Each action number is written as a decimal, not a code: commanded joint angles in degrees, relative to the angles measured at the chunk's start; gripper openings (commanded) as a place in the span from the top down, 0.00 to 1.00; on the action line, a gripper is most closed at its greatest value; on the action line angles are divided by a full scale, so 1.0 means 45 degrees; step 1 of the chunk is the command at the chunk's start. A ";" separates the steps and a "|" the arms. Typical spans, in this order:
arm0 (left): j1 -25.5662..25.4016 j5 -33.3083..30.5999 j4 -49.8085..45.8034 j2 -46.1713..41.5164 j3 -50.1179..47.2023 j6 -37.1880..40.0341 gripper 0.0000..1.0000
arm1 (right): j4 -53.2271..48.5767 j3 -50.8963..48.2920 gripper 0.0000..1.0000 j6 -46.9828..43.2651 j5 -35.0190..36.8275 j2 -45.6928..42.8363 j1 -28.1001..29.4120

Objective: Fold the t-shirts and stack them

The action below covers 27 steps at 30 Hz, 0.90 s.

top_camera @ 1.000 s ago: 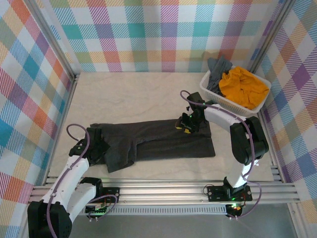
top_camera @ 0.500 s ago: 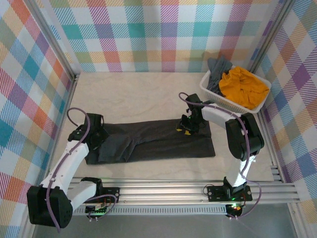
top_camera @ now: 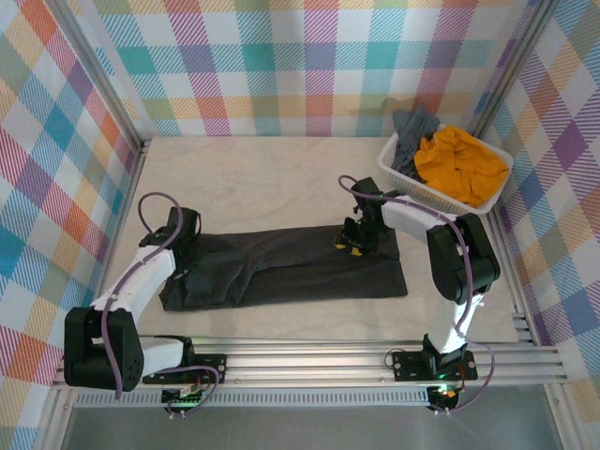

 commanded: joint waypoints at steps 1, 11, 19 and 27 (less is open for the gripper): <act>0.0270 -0.0946 0.0180 0.0359 0.0333 0.0084 1.00 | -0.0286 0.0002 0.60 -0.0123 0.0128 -0.0151 -0.0098; -0.0202 -0.2373 -0.1661 -0.0438 0.1287 -0.0991 0.54 | -0.0594 0.0077 0.60 -0.0824 0.0913 -0.0692 -0.0261; -0.1330 0.2450 -0.1350 -0.2731 -0.0612 -0.4839 0.64 | -0.0786 0.0425 0.62 -0.2139 0.1216 -0.0144 -0.1540; -0.0286 0.3046 0.0611 0.1043 -0.0163 -0.5173 0.67 | -0.2255 0.1818 0.63 -0.3091 0.2276 0.1485 -0.2147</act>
